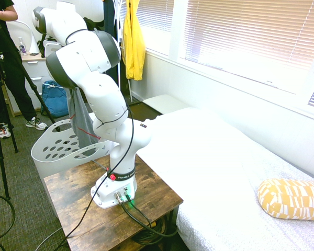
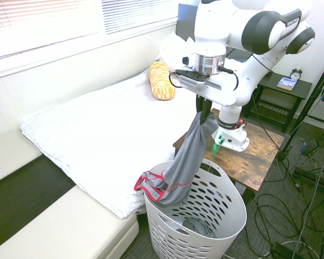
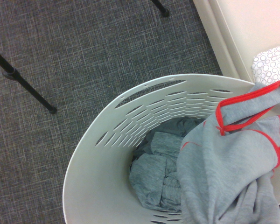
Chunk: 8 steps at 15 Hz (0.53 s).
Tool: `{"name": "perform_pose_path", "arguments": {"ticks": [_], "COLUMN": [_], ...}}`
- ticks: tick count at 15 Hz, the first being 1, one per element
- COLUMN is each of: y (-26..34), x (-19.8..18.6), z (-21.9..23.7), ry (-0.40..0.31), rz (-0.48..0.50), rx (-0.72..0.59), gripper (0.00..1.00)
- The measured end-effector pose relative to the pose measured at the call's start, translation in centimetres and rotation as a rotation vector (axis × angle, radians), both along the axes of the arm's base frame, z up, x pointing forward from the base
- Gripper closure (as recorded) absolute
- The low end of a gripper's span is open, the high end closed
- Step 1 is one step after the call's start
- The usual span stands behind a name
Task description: Put my clothes in the laundry bag
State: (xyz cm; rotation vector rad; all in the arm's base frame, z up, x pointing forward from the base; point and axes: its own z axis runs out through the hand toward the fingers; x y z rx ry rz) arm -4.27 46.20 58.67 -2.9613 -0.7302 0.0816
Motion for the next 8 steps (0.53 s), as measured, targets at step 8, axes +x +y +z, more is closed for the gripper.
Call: {"name": "perform_pose_path", "arguments": {"ticks": [8], "y": [-0.06], "x": [0.05], "z": [-1.07], "ry": [0.014], "rz": [0.001], "rx": [-0.016], "gripper": [0.0]}}
